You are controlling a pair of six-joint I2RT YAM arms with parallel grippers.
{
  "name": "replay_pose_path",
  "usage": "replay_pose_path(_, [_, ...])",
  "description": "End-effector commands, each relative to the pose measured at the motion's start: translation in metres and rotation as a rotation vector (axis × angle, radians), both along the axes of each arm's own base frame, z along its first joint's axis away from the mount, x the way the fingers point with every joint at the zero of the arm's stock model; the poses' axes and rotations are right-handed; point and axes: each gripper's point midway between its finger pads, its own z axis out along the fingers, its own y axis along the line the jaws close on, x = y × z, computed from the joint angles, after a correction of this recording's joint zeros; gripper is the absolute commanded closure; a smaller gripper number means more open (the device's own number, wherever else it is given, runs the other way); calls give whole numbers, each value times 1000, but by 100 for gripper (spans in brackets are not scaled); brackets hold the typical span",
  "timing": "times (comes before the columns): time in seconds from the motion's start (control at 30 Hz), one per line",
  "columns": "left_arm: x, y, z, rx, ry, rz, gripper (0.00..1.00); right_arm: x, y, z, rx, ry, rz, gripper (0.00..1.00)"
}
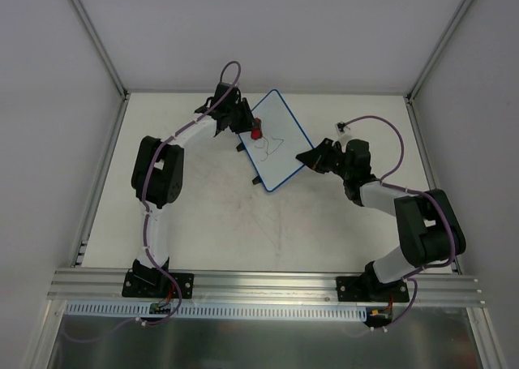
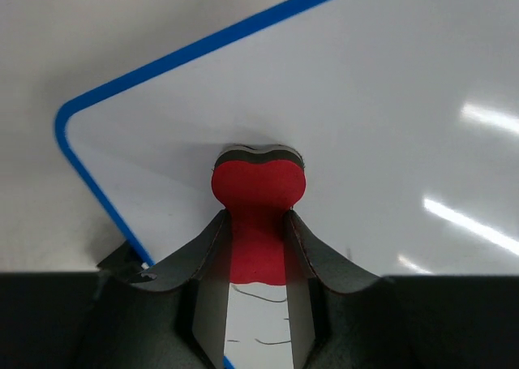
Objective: Erase the whiteboard
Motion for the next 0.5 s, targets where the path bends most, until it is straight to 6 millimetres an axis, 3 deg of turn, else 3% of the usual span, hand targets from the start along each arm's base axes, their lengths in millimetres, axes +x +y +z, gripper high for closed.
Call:
replay_pose_path(0.0, [-20, 25, -35, 52, 130, 65, 100, -13, 4, 10, -64, -115, 150, 100])
replay_pose_path(0.33, [-10, 53, -39, 52, 138, 110, 100, -12, 8, 6, -23, -84, 229, 100])
replay_pose_path(0.47, [-14, 42, -38, 27, 143, 74, 100, -12, 10, 3, -20, -72, 237, 100])
